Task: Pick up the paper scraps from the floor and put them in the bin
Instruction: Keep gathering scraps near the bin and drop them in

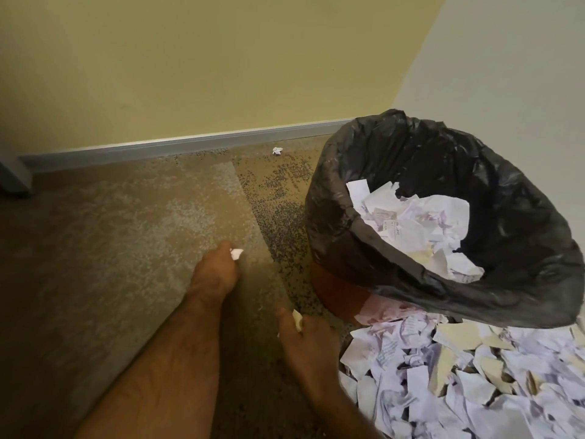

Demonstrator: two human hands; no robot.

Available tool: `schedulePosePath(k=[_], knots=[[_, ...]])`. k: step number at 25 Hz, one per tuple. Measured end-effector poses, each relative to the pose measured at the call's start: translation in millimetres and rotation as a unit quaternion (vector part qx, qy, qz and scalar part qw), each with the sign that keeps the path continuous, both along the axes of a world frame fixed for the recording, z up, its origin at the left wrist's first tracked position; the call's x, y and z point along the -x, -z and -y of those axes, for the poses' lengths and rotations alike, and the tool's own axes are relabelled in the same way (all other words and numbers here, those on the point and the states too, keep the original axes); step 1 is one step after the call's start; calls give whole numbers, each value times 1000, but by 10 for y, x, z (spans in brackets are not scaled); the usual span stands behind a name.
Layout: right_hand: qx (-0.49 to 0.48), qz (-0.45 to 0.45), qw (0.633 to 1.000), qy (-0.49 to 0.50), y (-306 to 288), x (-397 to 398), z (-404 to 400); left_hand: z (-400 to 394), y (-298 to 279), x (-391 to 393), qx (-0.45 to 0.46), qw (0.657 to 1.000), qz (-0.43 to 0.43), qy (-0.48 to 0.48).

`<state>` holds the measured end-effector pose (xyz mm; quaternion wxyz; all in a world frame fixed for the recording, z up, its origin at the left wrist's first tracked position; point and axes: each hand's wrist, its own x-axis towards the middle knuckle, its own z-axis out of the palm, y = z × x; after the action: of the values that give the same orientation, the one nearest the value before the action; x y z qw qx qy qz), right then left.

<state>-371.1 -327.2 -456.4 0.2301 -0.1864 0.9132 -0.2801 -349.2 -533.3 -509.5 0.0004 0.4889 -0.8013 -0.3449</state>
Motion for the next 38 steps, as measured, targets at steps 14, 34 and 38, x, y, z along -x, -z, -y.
schedulePosePath(k=[14, 34, 38], knots=[[386, -216, 894, -68, -2286, 304, -412, -796, -3044, 617, -104, 829, -529, -150], [20, -450, 872, -193, -2098, 1645, -909, -1551, -2511, 731, 332, 875, -324, 141], [260, -493, 760, -334, -1849, 1031, -1196, -1411, -2117, -26, 295, 875, -361, -130]])
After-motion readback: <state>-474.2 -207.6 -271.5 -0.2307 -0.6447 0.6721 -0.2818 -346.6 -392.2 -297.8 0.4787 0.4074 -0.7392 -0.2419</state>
